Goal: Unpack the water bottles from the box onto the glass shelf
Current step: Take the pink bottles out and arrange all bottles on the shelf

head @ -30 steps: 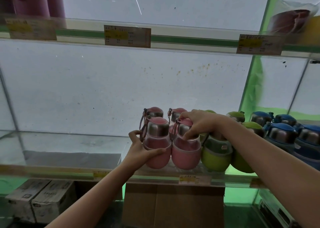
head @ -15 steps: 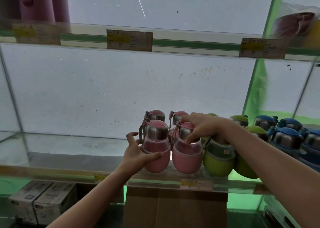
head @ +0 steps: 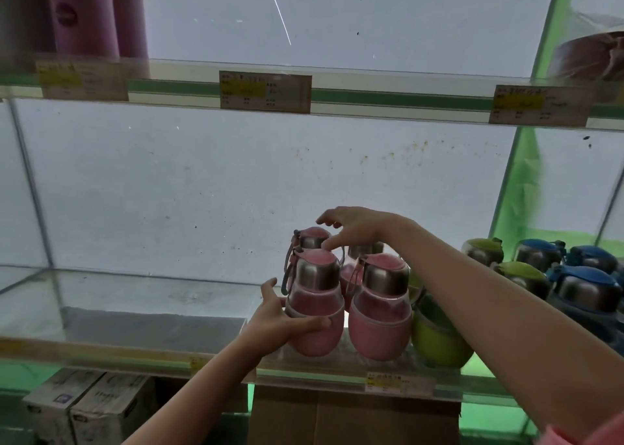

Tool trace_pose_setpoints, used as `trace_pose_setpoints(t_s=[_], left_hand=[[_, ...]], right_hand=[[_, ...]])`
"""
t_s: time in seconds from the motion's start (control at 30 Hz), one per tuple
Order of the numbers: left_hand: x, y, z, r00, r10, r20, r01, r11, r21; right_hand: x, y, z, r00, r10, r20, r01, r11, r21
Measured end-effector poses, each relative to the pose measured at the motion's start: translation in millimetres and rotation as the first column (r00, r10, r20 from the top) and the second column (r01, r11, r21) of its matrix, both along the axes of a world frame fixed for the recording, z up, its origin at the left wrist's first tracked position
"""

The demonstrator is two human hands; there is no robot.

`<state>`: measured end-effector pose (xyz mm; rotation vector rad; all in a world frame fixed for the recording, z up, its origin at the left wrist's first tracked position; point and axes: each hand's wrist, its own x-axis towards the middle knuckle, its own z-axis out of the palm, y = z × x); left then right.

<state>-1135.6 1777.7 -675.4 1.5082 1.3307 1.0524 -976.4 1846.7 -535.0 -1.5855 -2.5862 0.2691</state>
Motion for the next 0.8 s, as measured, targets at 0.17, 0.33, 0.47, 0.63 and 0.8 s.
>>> trace_pose_setpoints(t_s=[0.17, 0.33, 0.47, 0.63, 0.8], left_hand=[[-1, 5, 9, 0.997, -0.055, -0.059, 0.055, 0.998, -0.004], [-2, 7, 8, 0.994, -0.086, -0.069, 0.088, 0.996, 0.02], [-3, 8, 4, 0.994, -0.055, -0.099, 0.058, 0.998, 0.033], [-2, 9, 4, 0.991, -0.027, -0.135, 0.035, 0.998, 0.056], [-3, 6, 5, 0.975, 0.027, -0.222, -0.003, 0.994, 0.11]], right_hand=[[-18, 18, -9, 0.997, -0.005, 0.081, 0.002, 0.999, 0.038], [-22, 24, -13, 0.997, -0.002, 0.079, 0.001, 1.0, 0.015], [-21, 21, -13, 0.999, -0.005, 0.045, 0.003, 0.999, 0.043], [-22, 20, -13, 0.999, -0.026, 0.041, 0.023, 0.996, 0.081], [-32, 29, -20, 0.994, -0.094, 0.047, 0.088, 0.988, 0.124]])
